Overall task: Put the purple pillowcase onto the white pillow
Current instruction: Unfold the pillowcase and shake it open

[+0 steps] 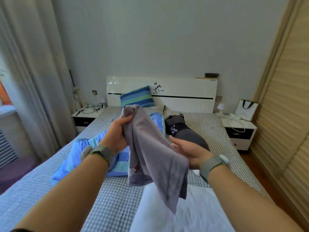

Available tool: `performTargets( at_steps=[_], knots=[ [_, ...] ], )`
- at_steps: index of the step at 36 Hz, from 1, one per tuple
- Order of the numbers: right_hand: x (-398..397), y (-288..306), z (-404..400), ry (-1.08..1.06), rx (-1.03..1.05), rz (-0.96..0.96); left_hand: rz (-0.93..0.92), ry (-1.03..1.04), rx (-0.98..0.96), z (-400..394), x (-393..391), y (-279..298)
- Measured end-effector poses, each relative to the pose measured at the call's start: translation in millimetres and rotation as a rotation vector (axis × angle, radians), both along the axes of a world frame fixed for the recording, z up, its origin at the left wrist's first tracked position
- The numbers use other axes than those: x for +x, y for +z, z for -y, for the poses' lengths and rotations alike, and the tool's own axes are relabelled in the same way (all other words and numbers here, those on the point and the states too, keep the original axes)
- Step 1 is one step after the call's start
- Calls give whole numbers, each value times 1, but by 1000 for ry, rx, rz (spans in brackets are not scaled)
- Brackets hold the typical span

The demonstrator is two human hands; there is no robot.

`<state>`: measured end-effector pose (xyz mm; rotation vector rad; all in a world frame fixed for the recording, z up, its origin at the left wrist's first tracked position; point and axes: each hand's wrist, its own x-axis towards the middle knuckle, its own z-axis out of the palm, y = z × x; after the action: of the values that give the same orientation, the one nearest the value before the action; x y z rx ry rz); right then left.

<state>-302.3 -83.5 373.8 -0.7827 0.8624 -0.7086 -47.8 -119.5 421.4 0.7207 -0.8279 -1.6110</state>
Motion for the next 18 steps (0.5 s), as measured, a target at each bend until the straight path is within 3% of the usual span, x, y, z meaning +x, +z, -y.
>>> performTargets(
  at_steps=[3, 5, 6, 9, 10, 11, 12, 14, 16, 18],
  knots=[
    [5, -1, -6, 67, -84, 33, -66, 38, 18, -3, 0, 10],
    [11, 12, -4, -14, -182, 85, -28, 115, -12, 5, 1, 12],
    [14, 20, -2, -89, -244, 130, 113, 185, -47, 12, 2, 11],
    [24, 43, 4, -327, -383, 216, 1018, 473, -64, 26, 1, 0],
    [27, 47, 7, -376, -415, 197, 1164, 567, -33, 25, -2, -2],
    [33, 50, 8, -401, -443, 169, 1142, 600, -33, 18, -8, 1],
    [40, 51, 9, -421, -471, 132, 996, 547, -59, 12, -14, 2],
    [52, 51, 8, -459, -509, 61, 644, 203, -24, -4, -33, 4],
    [61, 43, 7, -432, -503, 36, 546, -132, -21, -19, -50, 0],
    [65, 34, 6, -329, -479, 31, 510, -202, -89, -26, -59, -13]
  ],
)
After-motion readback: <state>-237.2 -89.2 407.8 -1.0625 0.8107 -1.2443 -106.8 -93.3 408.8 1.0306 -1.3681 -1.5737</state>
